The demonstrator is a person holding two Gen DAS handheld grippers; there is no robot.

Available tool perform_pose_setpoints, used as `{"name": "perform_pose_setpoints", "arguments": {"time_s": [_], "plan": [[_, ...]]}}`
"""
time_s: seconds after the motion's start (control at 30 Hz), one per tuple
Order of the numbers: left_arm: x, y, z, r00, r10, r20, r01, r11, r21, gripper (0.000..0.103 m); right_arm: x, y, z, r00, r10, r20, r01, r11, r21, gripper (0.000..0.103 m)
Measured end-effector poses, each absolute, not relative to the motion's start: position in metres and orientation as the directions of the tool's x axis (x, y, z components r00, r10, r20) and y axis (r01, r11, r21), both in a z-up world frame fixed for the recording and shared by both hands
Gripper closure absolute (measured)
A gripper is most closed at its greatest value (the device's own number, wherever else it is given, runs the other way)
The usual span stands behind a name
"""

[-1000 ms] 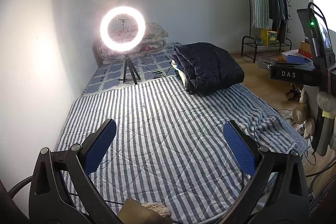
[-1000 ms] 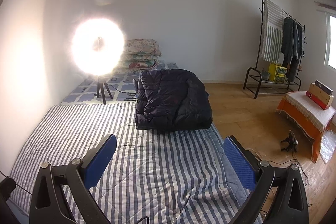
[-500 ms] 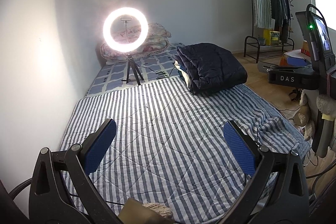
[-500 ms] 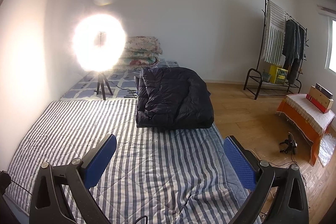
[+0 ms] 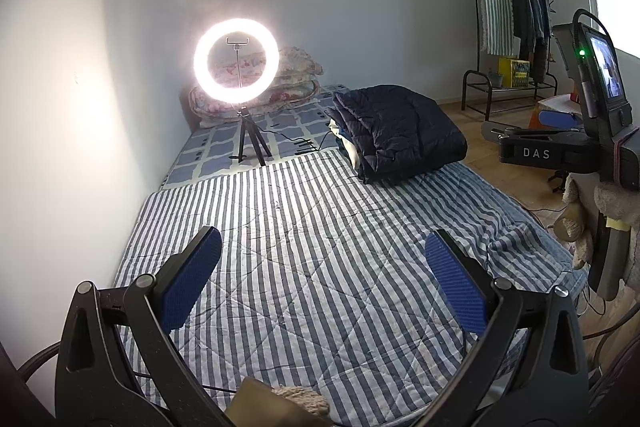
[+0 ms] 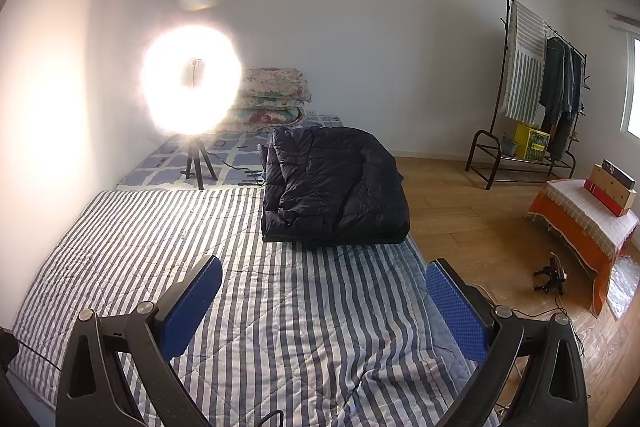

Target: Fold large clothes

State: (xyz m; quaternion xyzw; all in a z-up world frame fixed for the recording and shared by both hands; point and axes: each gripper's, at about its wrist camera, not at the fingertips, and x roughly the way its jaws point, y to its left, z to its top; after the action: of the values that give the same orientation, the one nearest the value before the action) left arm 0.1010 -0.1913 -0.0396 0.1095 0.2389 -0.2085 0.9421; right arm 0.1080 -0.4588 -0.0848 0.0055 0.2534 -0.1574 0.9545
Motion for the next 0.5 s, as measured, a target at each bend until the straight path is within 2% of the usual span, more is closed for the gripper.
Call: {"name": "perform_pose_setpoints", "arguments": {"time_s": [0.5], "plan": [[0.1023, -0.1911, -0.0331, 0.803, -0.342, -0.489, 0.442, 0.891, 0.103, 0.0, 0.1097, -0.4571, -0.0865, 0.818, -0.299, -0.491, 0.3, 0.951, -0.081, 0.0]]}}
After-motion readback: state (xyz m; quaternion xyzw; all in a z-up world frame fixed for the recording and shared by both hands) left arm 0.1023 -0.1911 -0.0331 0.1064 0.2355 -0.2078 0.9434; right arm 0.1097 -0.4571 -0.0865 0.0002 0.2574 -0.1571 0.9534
